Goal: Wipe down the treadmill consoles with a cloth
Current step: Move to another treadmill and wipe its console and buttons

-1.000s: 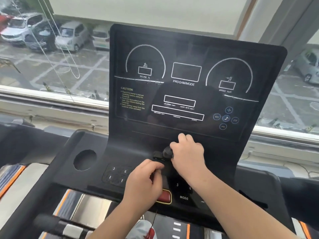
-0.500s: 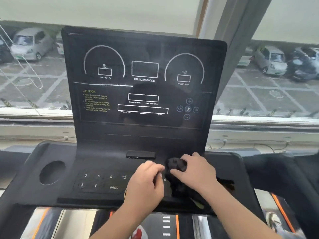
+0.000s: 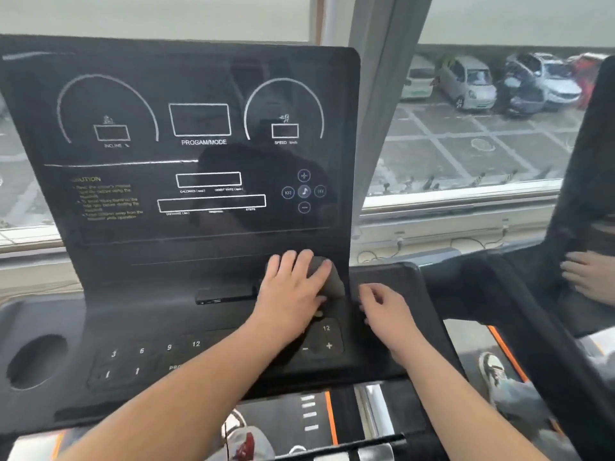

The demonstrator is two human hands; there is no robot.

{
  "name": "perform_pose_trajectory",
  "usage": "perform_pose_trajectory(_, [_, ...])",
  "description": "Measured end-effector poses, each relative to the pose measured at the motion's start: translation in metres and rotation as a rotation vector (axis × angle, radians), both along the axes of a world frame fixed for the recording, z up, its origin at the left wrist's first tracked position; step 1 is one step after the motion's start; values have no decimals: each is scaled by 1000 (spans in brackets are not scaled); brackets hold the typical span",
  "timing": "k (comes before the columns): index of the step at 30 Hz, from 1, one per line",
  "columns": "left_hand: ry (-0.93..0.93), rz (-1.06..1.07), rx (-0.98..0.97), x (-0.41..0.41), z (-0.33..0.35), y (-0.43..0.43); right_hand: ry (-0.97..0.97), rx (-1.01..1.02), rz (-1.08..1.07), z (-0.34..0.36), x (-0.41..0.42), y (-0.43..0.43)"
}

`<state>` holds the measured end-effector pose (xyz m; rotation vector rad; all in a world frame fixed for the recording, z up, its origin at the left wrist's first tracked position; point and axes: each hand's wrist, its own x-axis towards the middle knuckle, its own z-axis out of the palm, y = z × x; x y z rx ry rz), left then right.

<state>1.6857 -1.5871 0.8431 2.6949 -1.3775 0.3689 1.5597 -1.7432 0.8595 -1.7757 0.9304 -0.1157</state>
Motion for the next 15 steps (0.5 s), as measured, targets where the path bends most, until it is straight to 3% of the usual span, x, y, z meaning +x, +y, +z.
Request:
perform_pose_trajectory(5, [222,128,-65,-45,-11,0,-11,-163,86,-12,-12,1])
perform_pose_trajectory(9, [278,-66,-72,-83,-21,17,23,-354,148,-25,-14,1])
perform_pose_trajectory(12, [182,-146,8,-52,-16,18,40,-431,142,-38,-24,3])
perform_pose_trajectory(15, [93,84,40,-15,-11,11,23,-332,139,-40,-36,7])
